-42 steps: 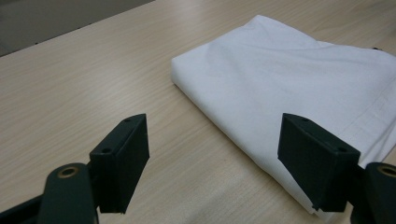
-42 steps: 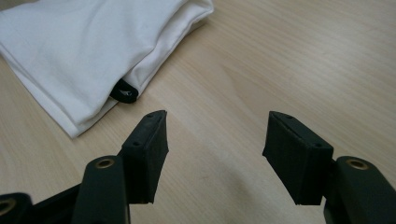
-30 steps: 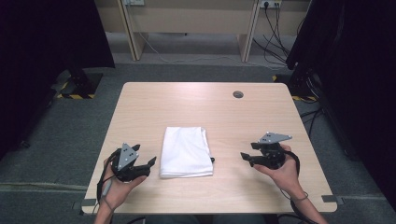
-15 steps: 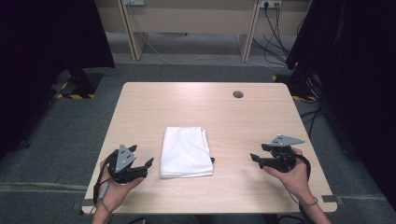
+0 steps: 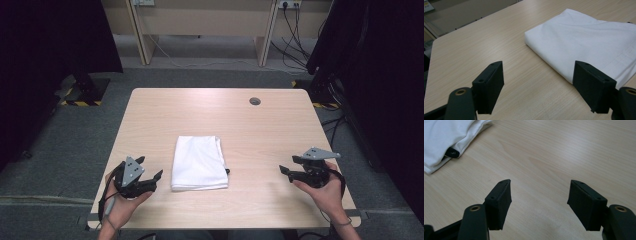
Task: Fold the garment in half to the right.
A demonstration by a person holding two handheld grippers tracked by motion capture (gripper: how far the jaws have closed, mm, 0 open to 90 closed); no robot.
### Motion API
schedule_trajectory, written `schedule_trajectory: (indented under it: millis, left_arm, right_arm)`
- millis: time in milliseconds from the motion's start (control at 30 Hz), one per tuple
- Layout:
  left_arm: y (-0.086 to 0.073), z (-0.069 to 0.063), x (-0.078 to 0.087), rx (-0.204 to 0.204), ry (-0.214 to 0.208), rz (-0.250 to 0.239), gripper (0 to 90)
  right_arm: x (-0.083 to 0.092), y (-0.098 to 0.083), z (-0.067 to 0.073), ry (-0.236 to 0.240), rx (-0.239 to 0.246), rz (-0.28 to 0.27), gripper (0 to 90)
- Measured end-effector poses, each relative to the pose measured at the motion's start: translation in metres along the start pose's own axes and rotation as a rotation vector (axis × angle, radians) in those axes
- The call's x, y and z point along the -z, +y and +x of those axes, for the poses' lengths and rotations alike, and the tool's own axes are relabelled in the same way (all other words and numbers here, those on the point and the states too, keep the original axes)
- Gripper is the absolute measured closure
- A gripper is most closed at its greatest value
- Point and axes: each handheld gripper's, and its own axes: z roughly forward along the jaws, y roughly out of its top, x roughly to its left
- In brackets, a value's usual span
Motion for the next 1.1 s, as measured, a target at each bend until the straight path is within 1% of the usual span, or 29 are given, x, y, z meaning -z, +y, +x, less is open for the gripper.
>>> schedule_trajectory:
  millis: [100,367,433,600,867,967,1100]
  left_arm:
    - [0.0,-0.001,0.0,-0.006,0.002,-0.001,24.4]
    - [-0.003,0.0,0.003,0.003,0.015,-0.01,24.5]
    - [-0.003,0.0,0.004,-0.002,0.017,-0.01,24.5]
    - [-0.005,0.001,0.006,0.008,0.027,-0.02,24.5]
    - [-0.012,0.005,0.01,0.021,0.044,-0.027,24.5]
    - [-0.015,0.008,0.012,0.025,0.062,-0.039,24.7]
    - [-0.02,0.01,0.014,0.038,0.073,-0.036,24.7]
  right_arm:
    - [0.002,-0.003,-0.002,-0.007,-0.007,-0.001,34.8]
    - [0.009,-0.013,-0.009,-0.023,-0.057,-0.026,34.4]
    - [0.01,-0.016,-0.01,-0.026,-0.069,-0.034,34.4]
    - [0.011,-0.02,-0.011,-0.032,-0.074,-0.033,34.2]
    - [0.015,-0.023,-0.016,-0.051,-0.083,-0.039,33.0]
    - [0.018,-0.026,-0.018,-0.06,-0.092,-0.043,33.1]
    - [0.02,-0.029,-0.022,-0.069,-0.096,-0.046,32.9]
